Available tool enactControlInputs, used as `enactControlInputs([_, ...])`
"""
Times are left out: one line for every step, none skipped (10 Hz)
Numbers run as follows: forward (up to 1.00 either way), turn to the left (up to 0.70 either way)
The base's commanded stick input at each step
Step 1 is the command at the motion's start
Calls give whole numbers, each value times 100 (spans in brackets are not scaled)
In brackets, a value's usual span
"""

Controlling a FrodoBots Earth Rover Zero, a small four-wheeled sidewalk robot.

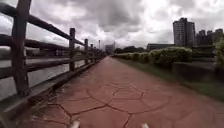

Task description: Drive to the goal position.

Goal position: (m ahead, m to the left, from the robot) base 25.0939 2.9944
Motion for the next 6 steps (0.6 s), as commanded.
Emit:
enactControlInputs([70,0])
enactControlInputs([70,0])
enactControlInputs([70,0])
enactControlInputs([70,0])
enactControlInputs([70,0])
enactControlInputs([70,0])
